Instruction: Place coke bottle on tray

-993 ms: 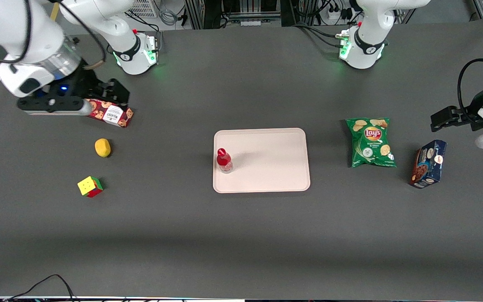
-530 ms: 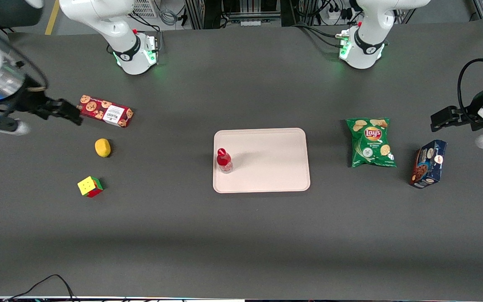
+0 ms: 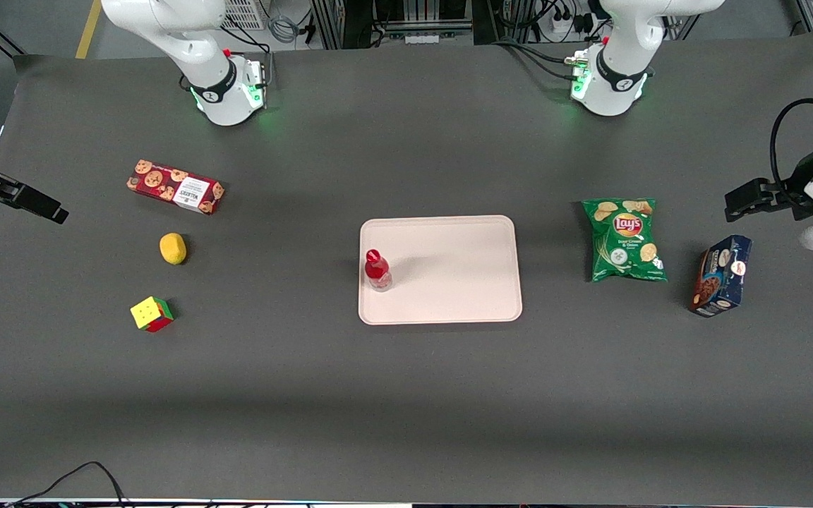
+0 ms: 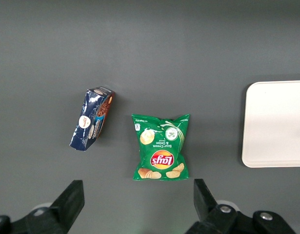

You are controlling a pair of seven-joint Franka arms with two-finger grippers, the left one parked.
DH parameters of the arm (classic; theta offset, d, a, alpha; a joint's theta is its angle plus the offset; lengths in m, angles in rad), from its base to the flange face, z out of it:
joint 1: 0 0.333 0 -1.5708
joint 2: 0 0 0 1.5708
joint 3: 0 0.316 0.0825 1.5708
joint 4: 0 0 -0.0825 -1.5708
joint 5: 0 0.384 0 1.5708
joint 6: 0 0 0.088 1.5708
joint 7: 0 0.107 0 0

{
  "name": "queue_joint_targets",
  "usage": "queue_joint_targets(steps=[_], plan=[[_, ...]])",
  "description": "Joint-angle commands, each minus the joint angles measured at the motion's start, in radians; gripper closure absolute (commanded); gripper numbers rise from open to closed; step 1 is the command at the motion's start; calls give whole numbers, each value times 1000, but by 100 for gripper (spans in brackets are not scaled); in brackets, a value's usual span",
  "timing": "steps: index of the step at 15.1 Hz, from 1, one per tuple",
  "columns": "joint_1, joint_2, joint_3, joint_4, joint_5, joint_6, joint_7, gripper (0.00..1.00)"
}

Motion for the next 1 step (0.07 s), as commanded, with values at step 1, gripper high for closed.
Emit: queue_joint_targets(steps=[1], plan=[[-10,-1,12,10,-12,4,-7,0]])
